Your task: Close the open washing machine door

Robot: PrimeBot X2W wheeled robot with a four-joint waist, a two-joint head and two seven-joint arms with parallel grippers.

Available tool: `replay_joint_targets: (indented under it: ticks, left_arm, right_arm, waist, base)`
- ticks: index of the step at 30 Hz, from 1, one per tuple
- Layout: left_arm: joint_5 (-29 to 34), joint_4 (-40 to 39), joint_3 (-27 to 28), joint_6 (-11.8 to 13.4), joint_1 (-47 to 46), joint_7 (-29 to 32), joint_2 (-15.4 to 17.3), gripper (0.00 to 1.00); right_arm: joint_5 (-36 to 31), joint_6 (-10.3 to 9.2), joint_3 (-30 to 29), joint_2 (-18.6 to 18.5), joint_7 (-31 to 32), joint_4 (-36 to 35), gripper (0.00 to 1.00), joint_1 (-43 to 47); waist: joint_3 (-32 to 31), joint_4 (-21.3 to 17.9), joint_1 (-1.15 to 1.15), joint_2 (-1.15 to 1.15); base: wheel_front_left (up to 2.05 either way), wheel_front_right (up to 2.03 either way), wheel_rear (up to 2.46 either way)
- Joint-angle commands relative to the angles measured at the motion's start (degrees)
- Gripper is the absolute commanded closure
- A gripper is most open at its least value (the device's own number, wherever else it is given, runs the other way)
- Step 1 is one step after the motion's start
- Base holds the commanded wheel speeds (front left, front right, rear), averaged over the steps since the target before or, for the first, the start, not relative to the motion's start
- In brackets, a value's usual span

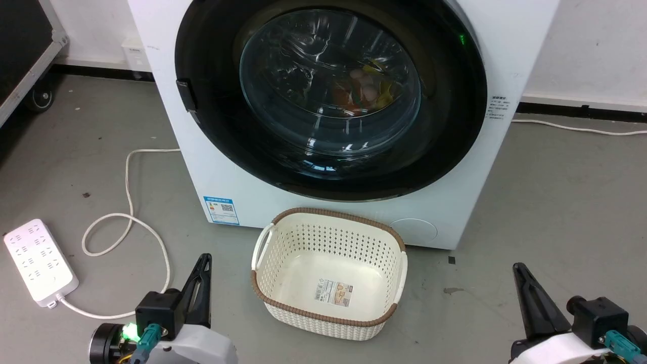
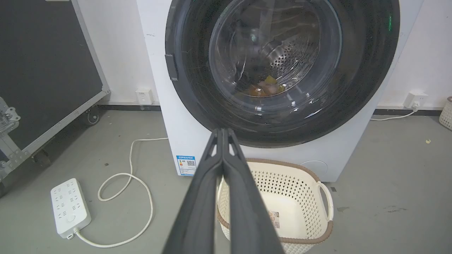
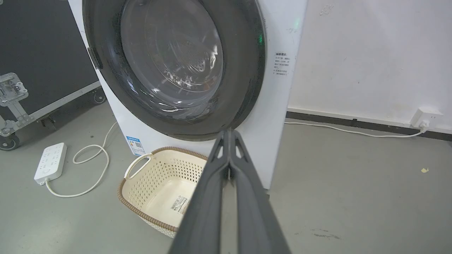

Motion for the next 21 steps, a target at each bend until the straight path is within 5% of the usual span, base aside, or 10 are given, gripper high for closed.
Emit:
replay_joint_targets:
  ticks: [1, 21]
  left_arm:
    - [0.5, -0.4, 0.3, 0.3, 0.0, 0.4, -0.3, 1.00]
    - [1.6, -1.6, 1.2, 1.0, 0.0, 2.7, -0.6, 1.00]
  right_arm:
    - [-0.5, -0.03, 0.2, 0.1, 0.4, -0.4, 1.00, -0.9]
    - [-2.1, -0.03, 1.1, 0.2, 2.8, -0.9, 1.00, -2.0]
  waist:
    - [0.0, -0.1, 0.00, 0.00]
    - [0.2, -0.9, 0.00, 0.00]
  base:
    - [0.00, 0.00, 0.00]
    - [0.00, 0.00, 0.00]
